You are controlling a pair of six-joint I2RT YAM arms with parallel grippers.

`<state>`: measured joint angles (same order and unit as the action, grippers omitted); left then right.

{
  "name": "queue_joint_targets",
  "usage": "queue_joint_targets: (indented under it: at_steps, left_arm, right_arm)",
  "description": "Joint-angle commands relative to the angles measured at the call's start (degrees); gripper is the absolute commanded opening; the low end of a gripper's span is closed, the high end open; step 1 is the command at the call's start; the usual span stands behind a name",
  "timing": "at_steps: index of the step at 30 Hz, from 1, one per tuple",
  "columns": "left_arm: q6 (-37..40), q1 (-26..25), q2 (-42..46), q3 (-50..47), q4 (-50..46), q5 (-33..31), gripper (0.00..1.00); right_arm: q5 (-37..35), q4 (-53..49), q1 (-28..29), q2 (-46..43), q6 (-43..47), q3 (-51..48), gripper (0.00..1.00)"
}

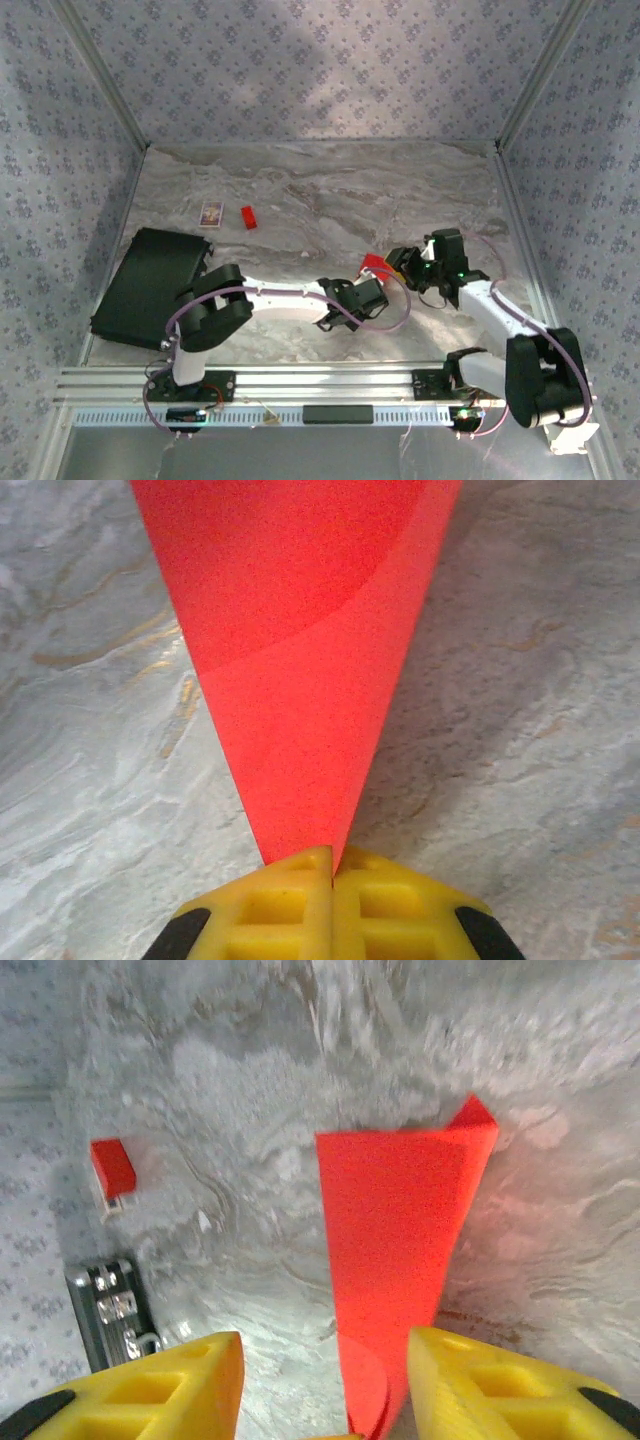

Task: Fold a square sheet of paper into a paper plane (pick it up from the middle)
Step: Third fold the triangle at the center of the table.

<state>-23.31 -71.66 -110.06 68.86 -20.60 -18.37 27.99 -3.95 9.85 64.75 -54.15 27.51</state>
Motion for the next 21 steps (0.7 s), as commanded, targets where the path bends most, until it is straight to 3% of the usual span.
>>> queue_joint_targets:
  at_steps: [1,7,13,21]
  left_arm:
    - [1.1,2.03,1.18,-0.39,2.17,8.32,0.0]
    - [-0.54,6.13,0.99,-2.09,7.04,21.29,0.0]
    - [-3.02,9.03,0.4,-3.88,11.02,28.87,0.0]
    - [-6.08,12.13,-1.17,-5.24,14.96,37.8,0.0]
  right_arm:
    - [-2.09,-9.48,-2.19,-3.11,4.9,1.51,0.51]
    - [-0.77,-9.3,-3.34,-5.34,4.57,0.3,0.53]
    - [1.05,-7.13,-3.25,-5.34,4.34,-1.22,0.53]
    - [2.9,-3.68,-1.16,-5.17,6.32,-2.88,0.4]
